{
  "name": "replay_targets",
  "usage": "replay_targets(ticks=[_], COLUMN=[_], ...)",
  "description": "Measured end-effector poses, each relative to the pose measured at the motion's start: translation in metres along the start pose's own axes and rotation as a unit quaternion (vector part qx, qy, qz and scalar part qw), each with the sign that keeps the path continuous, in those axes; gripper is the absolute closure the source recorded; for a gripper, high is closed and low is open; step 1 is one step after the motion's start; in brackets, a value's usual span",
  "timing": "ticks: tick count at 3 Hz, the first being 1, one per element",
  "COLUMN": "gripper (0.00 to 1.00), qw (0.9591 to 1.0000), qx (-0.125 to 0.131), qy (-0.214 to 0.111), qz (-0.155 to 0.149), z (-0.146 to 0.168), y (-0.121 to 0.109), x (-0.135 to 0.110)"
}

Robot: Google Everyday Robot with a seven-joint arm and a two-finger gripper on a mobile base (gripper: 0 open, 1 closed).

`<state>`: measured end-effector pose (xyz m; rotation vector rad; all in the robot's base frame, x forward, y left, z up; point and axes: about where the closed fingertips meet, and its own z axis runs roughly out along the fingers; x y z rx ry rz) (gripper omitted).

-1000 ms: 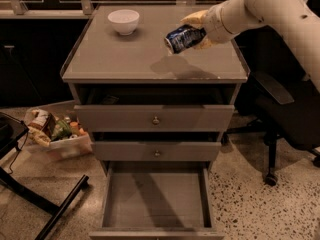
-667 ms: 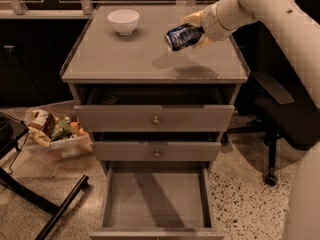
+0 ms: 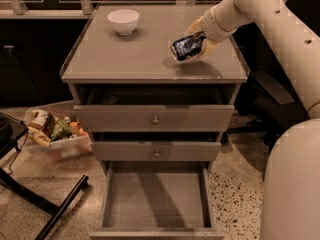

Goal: Pick pepsi can from bottom drawer and place on counter

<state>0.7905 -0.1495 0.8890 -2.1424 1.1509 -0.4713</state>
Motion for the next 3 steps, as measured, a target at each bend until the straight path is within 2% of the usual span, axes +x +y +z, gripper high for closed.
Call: replay_targets(ticks=[1, 2, 3], gripper=[0.06, 0.0, 0.0], qw=[0.9999, 0.9998, 0.9998], qx=[-0.008, -0.011, -0.011], qy=[-0.001, 0.0, 0.0], qz=[0.011, 0.016, 0.016], z=[0.0053, 0.0064, 0.0064], y=[0.0031, 0.0036, 0.0036], x=[0.0044, 0.0072, 0.0072])
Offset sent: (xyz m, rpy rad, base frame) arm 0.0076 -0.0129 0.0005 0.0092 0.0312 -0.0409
